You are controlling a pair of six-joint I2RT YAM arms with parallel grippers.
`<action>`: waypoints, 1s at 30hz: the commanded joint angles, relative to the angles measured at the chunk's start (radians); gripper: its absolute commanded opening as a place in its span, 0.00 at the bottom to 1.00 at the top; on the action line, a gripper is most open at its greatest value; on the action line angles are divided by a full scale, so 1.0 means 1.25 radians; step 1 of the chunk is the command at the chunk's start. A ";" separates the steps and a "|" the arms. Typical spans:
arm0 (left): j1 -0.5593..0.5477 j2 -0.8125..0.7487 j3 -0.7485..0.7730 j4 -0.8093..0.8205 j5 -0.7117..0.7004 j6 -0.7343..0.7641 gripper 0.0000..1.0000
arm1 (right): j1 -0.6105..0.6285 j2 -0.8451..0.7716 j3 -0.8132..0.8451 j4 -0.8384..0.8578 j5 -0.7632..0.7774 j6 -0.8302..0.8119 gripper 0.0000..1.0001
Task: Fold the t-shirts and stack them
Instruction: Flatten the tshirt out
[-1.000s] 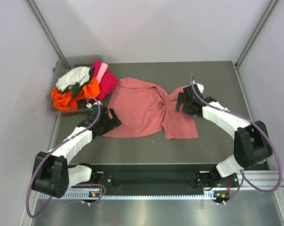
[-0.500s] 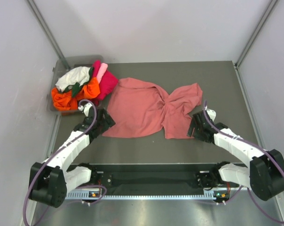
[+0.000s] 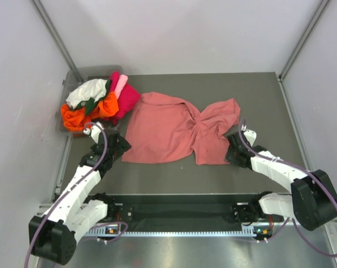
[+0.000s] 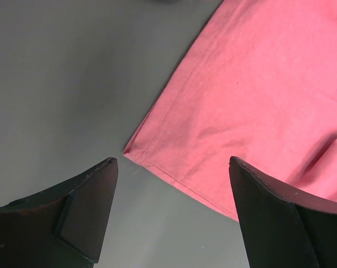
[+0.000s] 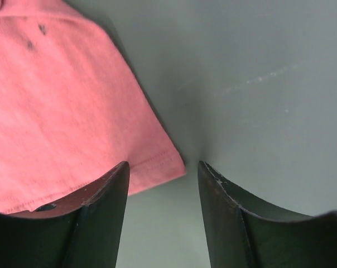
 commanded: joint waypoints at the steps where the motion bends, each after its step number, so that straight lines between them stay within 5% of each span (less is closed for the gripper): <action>1: 0.001 -0.039 -0.006 -0.019 -0.038 -0.007 0.85 | -0.004 0.035 0.031 0.021 0.038 0.021 0.52; 9: 0.002 -0.077 -0.002 -0.035 -0.046 0.018 0.86 | -0.004 0.076 0.041 0.017 0.023 0.036 0.33; 11: 0.003 -0.066 0.003 -0.044 -0.049 0.023 0.86 | -0.004 0.066 0.032 0.017 0.018 0.045 0.00; 22: 0.001 0.035 -0.017 -0.008 0.025 0.033 0.87 | -0.145 -0.087 0.049 -0.052 0.092 0.020 0.00; 30: 0.000 0.064 -0.051 0.075 0.094 0.047 0.83 | -0.185 -0.135 0.030 0.043 0.080 -0.055 0.00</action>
